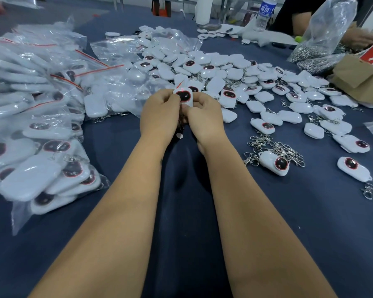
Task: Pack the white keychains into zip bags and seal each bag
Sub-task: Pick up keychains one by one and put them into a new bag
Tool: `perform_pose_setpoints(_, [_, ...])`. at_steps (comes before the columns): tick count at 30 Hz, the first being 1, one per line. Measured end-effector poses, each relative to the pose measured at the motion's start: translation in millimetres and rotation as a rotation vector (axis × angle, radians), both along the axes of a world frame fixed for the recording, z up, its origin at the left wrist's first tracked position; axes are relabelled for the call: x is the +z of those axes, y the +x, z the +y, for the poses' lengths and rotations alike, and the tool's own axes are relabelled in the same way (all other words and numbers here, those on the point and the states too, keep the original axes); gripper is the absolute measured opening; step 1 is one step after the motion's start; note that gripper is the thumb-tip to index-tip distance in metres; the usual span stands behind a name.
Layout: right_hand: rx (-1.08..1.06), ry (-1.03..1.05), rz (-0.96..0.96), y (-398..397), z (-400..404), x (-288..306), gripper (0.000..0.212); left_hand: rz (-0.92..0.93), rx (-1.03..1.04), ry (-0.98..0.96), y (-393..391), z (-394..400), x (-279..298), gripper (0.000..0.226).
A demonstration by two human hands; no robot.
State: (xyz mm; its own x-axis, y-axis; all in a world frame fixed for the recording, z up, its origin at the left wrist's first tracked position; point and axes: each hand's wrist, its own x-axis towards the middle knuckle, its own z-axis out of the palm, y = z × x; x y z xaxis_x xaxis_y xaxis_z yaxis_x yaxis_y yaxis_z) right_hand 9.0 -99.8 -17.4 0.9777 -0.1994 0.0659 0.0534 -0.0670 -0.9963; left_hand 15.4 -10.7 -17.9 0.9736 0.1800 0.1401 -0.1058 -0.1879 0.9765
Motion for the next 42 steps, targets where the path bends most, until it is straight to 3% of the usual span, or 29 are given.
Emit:
perform_pose_setpoints(8, [-0.083, -0.108, -0.028, -1, -2, 2, 0.011, -0.004, -0.004, -0.008, 2, 0, -1, 0.024])
perform_pose_setpoints(13, [-0.172, -0.090, 0.014, 1, -8, 4, 0.024, 0.004, 0.004, -0.024, 2, 0, -2, 0.025])
perform_pose_setpoints(17, [-0.105, 0.045, 0.004, 0, -9, 6, 0.017, 0.012, -0.039, -0.016, 1, 1, 0, 0.021])
perform_pose_setpoints(26, [-0.071, -0.068, -0.056, 1, -11, 1, 0.020, 0.027, -0.095, -0.001, -2, 0, 1, 0.021])
perform_pose_setpoints(42, [-0.101, 0.003, 0.006, -4, -9, 6, 0.014, 0.023, -0.104, 0.059, 0, 1, 0, 0.021])
